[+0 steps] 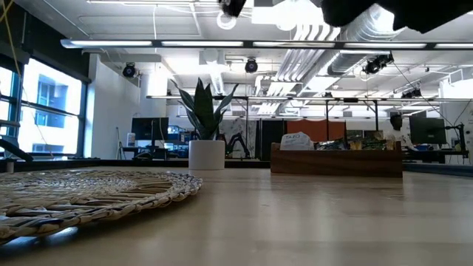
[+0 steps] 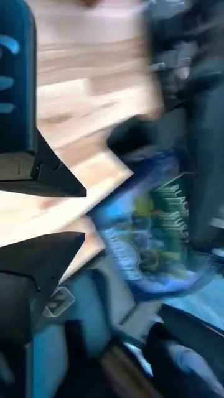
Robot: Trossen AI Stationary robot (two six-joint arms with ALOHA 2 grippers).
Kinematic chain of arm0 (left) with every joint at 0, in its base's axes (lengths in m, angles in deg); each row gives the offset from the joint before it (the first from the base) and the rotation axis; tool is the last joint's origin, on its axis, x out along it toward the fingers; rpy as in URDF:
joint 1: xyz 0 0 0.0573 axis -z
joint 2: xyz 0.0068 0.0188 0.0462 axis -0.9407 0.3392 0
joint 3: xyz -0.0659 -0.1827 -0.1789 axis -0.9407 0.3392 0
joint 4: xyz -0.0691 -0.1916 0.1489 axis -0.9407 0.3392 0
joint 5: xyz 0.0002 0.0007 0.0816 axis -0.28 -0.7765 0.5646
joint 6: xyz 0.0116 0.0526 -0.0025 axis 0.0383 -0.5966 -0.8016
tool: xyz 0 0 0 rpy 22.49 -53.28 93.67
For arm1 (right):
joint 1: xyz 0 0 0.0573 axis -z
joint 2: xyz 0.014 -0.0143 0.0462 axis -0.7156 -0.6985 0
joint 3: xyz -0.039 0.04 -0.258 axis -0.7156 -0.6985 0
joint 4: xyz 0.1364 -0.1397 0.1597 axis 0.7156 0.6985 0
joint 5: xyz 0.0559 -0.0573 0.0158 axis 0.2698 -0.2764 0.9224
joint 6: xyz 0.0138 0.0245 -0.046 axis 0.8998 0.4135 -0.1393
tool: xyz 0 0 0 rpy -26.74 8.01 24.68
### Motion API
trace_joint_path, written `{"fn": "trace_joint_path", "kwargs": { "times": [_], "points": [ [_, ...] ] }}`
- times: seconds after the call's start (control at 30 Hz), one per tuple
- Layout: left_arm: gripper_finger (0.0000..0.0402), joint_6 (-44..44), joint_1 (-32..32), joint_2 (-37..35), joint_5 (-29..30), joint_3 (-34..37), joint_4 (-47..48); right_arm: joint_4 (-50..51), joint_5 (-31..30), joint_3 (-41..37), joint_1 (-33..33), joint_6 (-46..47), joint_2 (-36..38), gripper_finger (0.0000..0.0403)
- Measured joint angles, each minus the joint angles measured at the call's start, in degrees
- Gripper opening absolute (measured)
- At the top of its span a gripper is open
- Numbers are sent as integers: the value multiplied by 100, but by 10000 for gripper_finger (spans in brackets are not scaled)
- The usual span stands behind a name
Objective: Pick & Place Tea
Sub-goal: Put the black tea bag into the middle section of the wooden organizer
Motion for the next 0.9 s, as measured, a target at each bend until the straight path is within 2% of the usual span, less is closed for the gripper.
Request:
{"fn": "trace_joint_path", "kwargs": {
  "times": [0.07,0.17,0.33,0.5,0.7,0.9],
  "points": [
    [99,5,-42,94,-122,-78,-308,-13,201,93,59,19,0,4],
    [99,228,-155,137,-274,-32,-92,15,524,216,95,26,0,2],
    [99,184,-304,111,-665,-50,-253,31,942,297,105,-20,0,4],
    [109,146,-349,127,-1039,-39,-358,64,1021,300,125,-14,0,2],
    [168,155,-338,125,-1048,-39,-361,77,1022,300,125,-52,0,5],
    [231,181,-336,125,-1360,-39,-693,79,1013,300,129,-90,0,3]
  ]
}}
